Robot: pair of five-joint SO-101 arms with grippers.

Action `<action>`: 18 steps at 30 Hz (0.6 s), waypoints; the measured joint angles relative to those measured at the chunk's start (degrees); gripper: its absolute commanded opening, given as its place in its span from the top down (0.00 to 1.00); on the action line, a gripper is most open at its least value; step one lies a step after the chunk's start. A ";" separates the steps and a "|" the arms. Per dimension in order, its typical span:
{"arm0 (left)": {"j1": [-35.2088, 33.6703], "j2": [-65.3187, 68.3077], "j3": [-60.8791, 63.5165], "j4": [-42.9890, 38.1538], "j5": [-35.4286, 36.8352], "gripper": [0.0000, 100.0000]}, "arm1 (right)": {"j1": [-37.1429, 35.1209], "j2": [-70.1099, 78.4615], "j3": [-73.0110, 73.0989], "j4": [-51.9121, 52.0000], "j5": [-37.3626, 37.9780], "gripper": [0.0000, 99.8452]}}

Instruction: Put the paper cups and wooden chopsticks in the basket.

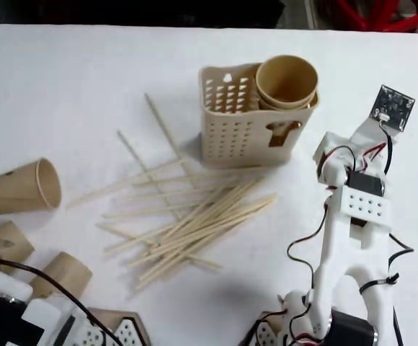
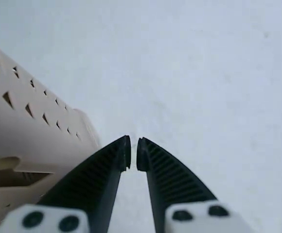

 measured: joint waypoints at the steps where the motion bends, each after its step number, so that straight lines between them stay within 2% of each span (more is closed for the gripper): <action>1: 0.00 0.00 1.67 -1.23 0.00 0.75 | 0.00 0.00 0.00 0.00 0.00 0.96; 10: -0.09 -1.76 9.05 -10.90 0.18 0.75 | 0.00 0.00 0.00 0.00 0.00 0.96; 13: -0.09 -1.93 7.38 -9.32 0.18 0.75 | 0.00 0.00 0.00 0.00 0.00 0.96; 18: -0.09 -1.85 -1.93 -0.53 0.18 0.75 | 0.00 0.00 0.00 0.00 0.00 0.96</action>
